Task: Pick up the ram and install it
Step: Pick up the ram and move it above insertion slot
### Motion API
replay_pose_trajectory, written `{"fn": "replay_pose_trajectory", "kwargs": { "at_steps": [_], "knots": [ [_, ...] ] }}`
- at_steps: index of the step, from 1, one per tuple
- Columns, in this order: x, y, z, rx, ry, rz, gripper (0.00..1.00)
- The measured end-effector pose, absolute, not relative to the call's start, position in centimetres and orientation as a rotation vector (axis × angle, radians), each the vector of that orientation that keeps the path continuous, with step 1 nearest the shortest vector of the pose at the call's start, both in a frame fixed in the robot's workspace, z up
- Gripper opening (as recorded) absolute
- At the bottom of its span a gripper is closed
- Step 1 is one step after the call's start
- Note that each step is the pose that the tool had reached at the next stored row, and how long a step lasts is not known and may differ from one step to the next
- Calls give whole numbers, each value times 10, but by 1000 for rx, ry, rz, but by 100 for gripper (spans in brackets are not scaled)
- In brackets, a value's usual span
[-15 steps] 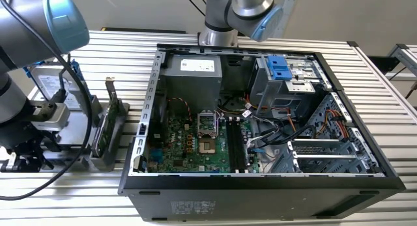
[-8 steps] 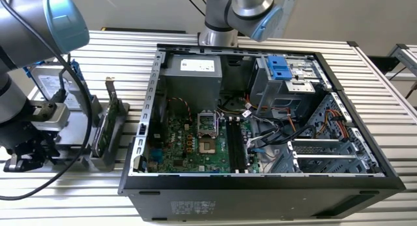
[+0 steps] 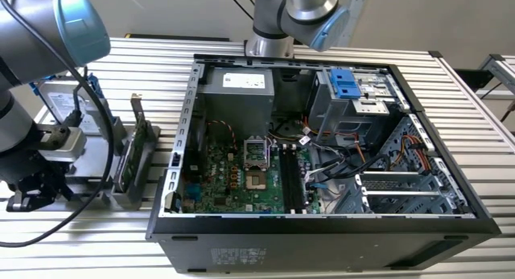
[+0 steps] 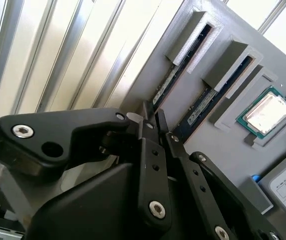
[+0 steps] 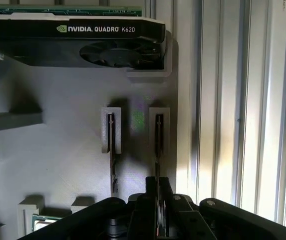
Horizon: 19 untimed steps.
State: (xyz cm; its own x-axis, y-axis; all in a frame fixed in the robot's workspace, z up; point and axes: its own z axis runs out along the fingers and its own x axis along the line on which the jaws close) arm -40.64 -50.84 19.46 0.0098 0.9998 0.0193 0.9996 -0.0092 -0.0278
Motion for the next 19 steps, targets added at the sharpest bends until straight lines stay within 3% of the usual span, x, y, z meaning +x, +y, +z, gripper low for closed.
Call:
{"fn": "replay_pose_trajectory", "kwargs": {
  "at_steps": [19],
  "knots": [
    [-406,-508,200,-2208,-2187,9,0]
  ]
}}
